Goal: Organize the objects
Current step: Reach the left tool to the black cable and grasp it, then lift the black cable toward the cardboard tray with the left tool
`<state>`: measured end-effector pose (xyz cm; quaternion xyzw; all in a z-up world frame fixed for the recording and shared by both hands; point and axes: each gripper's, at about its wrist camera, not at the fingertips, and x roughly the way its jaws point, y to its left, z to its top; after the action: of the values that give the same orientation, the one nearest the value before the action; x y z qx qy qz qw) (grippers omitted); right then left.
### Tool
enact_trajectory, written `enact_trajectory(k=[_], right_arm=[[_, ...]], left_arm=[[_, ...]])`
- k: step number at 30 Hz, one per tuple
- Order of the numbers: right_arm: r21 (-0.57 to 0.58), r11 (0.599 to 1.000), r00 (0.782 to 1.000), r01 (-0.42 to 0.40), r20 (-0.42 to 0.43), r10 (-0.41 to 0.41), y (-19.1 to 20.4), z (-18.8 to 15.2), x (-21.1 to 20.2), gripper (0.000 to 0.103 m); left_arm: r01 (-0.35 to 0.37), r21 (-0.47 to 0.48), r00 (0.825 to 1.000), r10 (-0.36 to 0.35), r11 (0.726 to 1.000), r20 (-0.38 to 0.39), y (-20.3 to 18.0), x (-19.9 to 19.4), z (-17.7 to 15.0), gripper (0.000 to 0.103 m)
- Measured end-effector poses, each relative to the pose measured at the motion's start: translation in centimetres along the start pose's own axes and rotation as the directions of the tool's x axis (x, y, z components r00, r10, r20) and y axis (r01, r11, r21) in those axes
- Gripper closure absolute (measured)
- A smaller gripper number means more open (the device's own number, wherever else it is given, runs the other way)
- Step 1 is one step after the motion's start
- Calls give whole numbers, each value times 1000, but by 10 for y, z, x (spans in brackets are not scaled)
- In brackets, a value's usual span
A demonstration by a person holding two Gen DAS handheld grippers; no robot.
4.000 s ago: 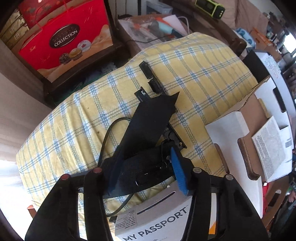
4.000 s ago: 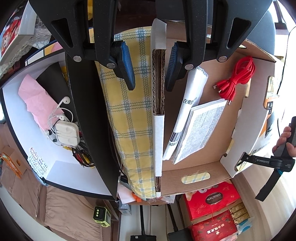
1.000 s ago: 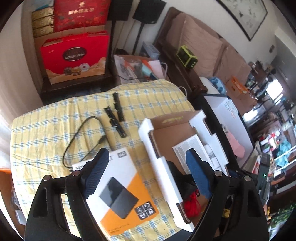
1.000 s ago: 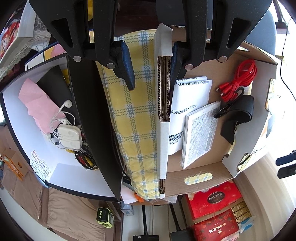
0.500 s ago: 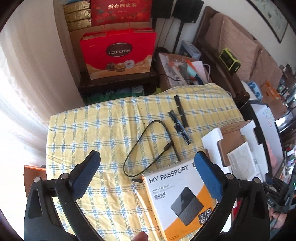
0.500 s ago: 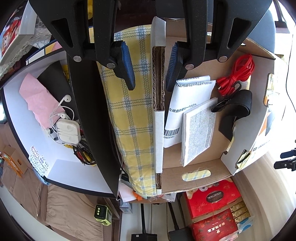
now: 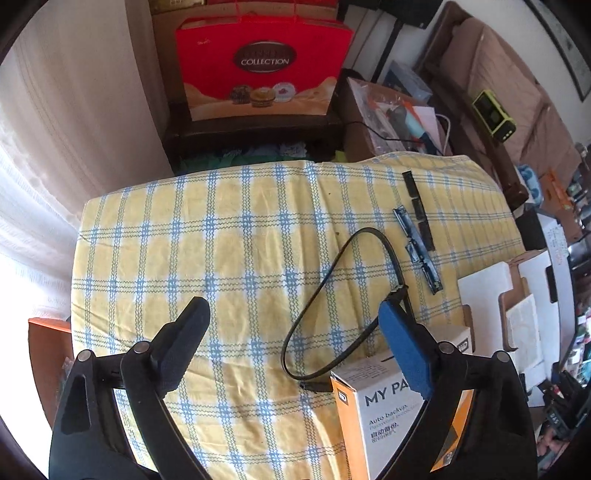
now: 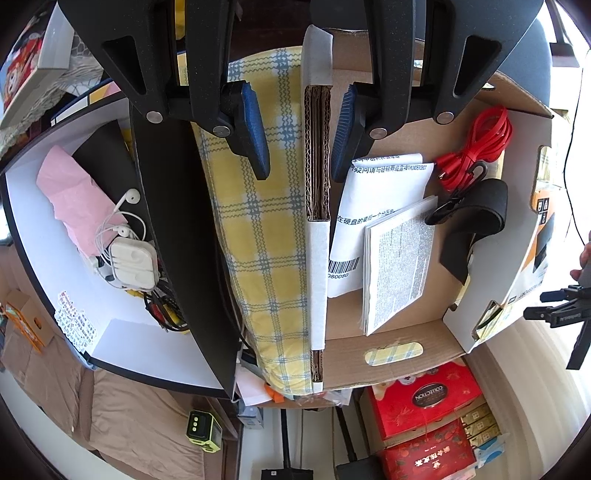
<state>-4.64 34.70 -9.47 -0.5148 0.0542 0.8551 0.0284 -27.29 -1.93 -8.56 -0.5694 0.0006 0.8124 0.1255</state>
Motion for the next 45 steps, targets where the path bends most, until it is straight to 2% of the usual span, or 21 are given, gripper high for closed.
enact_trajectory(k=[1, 5, 7, 12, 14, 16, 18, 20, 22, 27, 31, 34, 40, 45], right_arm=[[0, 1000, 1000, 0, -1, 0, -1, 0, 1, 68], [2, 1000, 1000, 0, -4, 0, -3, 0, 4, 68], [3, 1000, 1000, 0, -8, 0, -3, 0, 6, 68], [5, 1000, 1000, -1, -16, 1, -4, 0, 9, 68], [5, 1000, 1000, -2, -16, 2, -4, -1, 9, 68], [5, 1000, 1000, -2, -16, 3, -3, -1, 9, 68], [4, 1000, 1000, -1, -17, 1, -3, -1, 9, 68], [4, 1000, 1000, -1, -16, 1, -3, -1, 9, 68], [5, 1000, 1000, -2, -16, 2, -3, -1, 9, 68], [6, 1000, 1000, -5, -14, 5, -1, -1, 8, 68], [8, 1000, 1000, -7, -12, 7, -1, -2, 7, 68], [12, 1000, 1000, -10, -9, 10, -1, -2, 6, 68], [11, 1000, 1000, -11, -7, 11, -1, -2, 5, 68], [11, 1000, 1000, -14, -5, 14, 0, -2, 4, 68]], left_arm=[[1, -3, 1000, -1, 1000, -6, 1, 3, 0, 11], [7, -3, 999, -7, 1000, -32, 2, 14, 2, 25], [9, 13, 999, -9, 1000, -39, -1, 18, 2, 27], [-16, 58, 998, 20, 998, -58, -10, 28, 1, 41], [-42, 70, 997, 46, 997, -59, -12, 31, 0, 52], [-66, 83, 996, 70, 994, -48, -13, 32, 0, 56], [-72, 85, 996, 75, 994, -44, -12, 31, 0, 66], [-64, 82, 997, 68, 995, -48, -11, 30, 1, 86], [-59, 77, 997, 63, 995, -49, -10, 29, 0, 94], [-46, 4, 999, 46, 999, -4, 2, 17, 1, 97], [20, -95, 999, -17, 995, 39, 22, 1, 7, 98], [71, -134, 995, -62, 988, 75, 30, -14, 10, 98], [118, -153, 981, -91, 981, 172, 29, -50, 16, 98], [159, -135, 966, -126, 978, 225, 20, -77, 14, 98]])
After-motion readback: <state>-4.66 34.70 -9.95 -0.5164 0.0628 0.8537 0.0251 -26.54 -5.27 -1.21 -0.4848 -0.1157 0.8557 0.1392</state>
